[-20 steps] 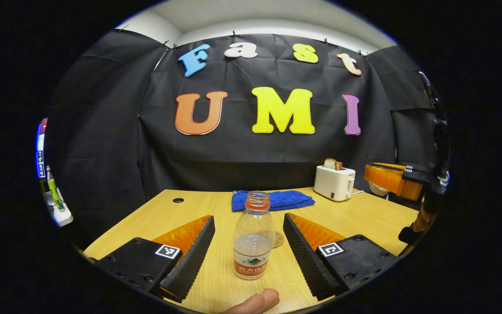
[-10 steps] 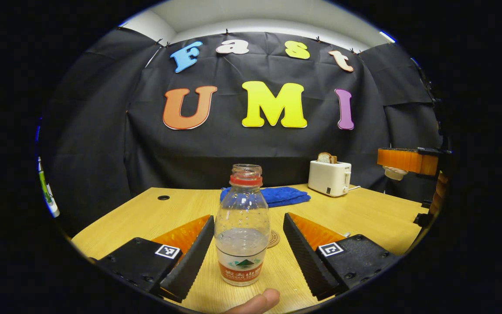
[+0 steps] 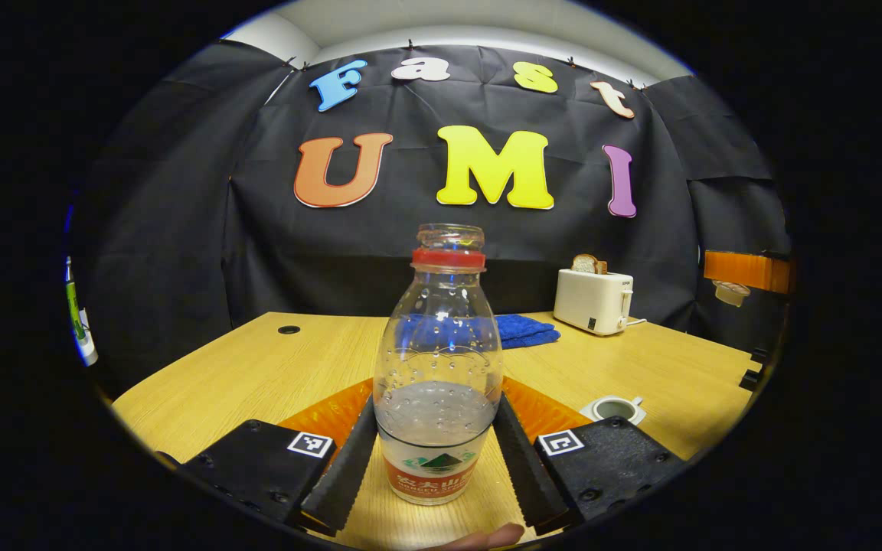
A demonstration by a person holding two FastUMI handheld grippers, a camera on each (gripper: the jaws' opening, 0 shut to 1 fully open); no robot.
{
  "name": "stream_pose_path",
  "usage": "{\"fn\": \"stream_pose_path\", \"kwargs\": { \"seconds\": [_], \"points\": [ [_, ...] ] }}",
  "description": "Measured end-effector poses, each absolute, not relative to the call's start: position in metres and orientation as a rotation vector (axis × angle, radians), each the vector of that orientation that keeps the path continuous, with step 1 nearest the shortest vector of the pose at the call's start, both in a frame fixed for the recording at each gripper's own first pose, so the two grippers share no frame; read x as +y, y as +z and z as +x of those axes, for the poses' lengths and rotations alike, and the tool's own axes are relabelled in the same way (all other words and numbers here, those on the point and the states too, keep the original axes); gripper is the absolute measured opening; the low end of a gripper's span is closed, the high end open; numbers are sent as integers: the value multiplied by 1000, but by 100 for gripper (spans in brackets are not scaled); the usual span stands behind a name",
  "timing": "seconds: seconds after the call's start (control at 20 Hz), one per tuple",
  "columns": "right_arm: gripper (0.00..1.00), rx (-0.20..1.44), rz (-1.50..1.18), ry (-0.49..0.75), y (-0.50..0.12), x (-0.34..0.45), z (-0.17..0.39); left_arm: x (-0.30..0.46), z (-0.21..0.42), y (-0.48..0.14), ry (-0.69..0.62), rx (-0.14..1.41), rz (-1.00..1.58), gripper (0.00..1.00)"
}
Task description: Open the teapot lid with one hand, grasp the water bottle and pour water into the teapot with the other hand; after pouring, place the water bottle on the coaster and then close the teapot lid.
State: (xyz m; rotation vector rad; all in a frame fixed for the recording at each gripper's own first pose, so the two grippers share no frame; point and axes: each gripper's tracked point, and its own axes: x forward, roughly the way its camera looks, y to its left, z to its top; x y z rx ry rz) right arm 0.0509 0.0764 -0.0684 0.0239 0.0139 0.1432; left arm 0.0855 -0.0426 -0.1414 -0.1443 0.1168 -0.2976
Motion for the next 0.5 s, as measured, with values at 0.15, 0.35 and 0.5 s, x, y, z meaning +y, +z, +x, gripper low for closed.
{"fn": "stream_pose_path", "kwargs": {
  "seconds": [0.15,0.35,0.5],
  "points": [
    [3,16,22,139,-69,71,50,-33,86,-141,-250,130,-87,81],
    [3,21,25,121,-70,56,50,-15,82,-131,-145,143,58,80],
    [3,28,19,115,-72,45,48,-13,77,-125,-105,173,220,80]
  ]
}}
